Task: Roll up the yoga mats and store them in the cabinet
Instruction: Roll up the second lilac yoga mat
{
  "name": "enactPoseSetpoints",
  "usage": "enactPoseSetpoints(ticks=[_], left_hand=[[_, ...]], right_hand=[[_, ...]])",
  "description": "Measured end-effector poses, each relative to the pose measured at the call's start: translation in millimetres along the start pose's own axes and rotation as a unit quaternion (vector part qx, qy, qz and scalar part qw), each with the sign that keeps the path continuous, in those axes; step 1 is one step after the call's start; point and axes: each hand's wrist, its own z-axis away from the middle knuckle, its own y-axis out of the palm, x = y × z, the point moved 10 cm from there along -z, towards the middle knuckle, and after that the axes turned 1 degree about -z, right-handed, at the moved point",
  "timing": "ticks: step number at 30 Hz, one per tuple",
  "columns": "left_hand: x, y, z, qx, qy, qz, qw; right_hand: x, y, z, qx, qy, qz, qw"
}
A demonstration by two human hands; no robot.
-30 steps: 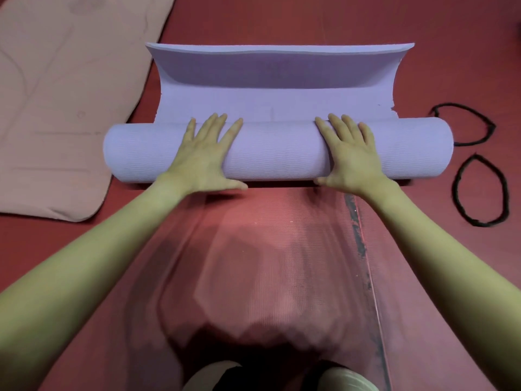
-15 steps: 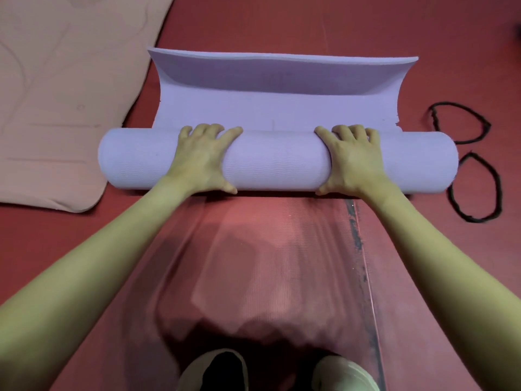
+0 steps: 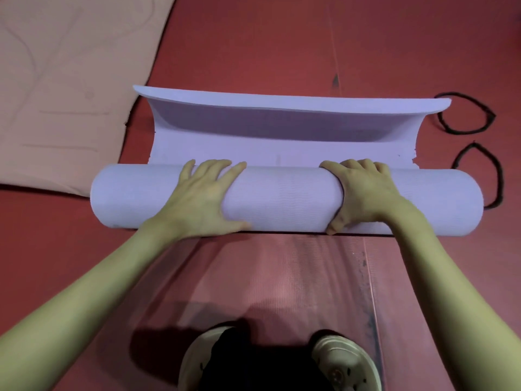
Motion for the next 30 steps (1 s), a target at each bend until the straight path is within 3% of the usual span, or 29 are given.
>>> enactPoseSetpoints(ticks=[4, 12, 16, 20, 23, 30], left_hand=[[-6.8, -1.6, -5.5, -0.020, -0.031, 0.003, 0.999], [9.4, -9.0, -47.5, -0.011, -0.067, -0.011, 0.998], [10.8, -8.2, -52.2, 0.001, -0.069, -0.015, 0.997], [-3.3, -4.1, -26.7, -0.036, -0.042, -0.016, 0.998], [-6.9, -1.2, -17.4, -0.063, -0.034, -0.038, 0.997], [7.1, -9.6, -48.6, -0.047, -0.062, -0.014, 0.997]], right_hand=[[-0.1, -2.9, -10.2, 0.041, 0.005, -0.042, 0.998], [10.3, -0.4, 1.8, -0.031, -0.002, -0.077, 0.997], [7.2, -3.2, -8.9, -0.103, 0.015, -0.096, 0.990], [4.9, -13.7, -21.0, -0.186, 0.026, -0.063, 0.980], [3.5, -16.6, -30.7, -0.192, 0.037, -0.057, 0.979], [7.2, -7.9, -13.8, -0.191, 0.005, -0.096, 0.977]])
